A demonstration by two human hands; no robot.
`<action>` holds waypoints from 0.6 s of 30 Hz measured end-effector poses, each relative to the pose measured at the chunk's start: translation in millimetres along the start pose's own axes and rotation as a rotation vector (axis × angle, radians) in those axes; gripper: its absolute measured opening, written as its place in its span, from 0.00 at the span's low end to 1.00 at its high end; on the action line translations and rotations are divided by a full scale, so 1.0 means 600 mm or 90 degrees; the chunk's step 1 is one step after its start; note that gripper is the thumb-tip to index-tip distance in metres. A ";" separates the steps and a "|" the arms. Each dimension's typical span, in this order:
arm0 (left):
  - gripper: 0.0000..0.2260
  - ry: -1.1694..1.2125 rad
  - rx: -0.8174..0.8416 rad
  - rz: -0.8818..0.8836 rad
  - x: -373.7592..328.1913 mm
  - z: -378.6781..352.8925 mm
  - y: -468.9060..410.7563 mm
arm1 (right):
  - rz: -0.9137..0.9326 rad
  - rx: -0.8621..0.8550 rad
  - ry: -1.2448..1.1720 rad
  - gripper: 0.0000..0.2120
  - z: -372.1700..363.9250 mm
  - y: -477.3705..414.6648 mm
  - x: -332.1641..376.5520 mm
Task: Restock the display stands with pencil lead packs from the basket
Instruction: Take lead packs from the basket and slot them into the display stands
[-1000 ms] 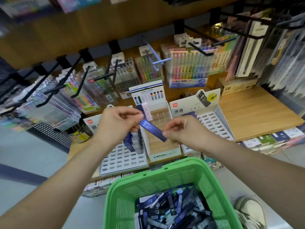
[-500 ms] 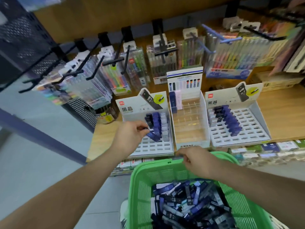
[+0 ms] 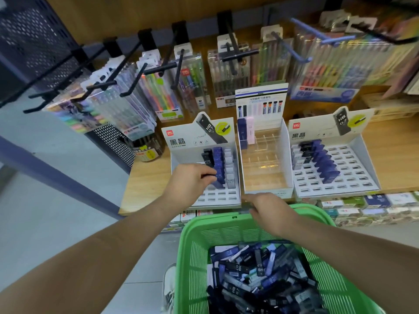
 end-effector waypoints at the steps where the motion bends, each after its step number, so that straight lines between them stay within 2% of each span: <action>1: 0.07 0.002 0.007 -0.006 -0.002 -0.002 -0.002 | -0.001 0.000 0.006 0.21 -0.001 0.000 0.001; 6: 0.09 -0.038 0.061 -0.042 -0.010 -0.017 -0.013 | 0.009 -0.039 -0.042 0.16 0.005 -0.007 0.011; 8: 0.08 -0.020 0.036 0.003 -0.001 -0.016 -0.017 | 0.023 -0.042 -0.054 0.16 0.000 -0.009 0.023; 10: 0.05 0.014 0.006 0.057 0.010 -0.015 -0.020 | 0.024 -0.048 -0.027 0.10 -0.008 -0.013 0.029; 12: 0.07 0.031 -0.009 0.072 0.015 -0.015 -0.022 | 0.005 -0.061 0.012 0.05 -0.011 -0.020 0.028; 16: 0.00 0.021 -0.001 0.037 0.014 -0.024 -0.024 | -0.015 -0.081 0.053 0.10 -0.016 -0.029 0.028; 18: 0.02 0.018 -0.002 0.018 0.011 -0.028 -0.024 | -0.021 -0.091 0.038 0.10 -0.018 -0.030 0.028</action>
Point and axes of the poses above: each hand's wrist, its own y-axis away from the middle knuckle, its own z-axis out of the back of the hand, x = y × z, the point moved 6 cm from there along -y, towards the middle knuckle, and after that the axes turned 14 degrees about -z, right-handed, at the moved point
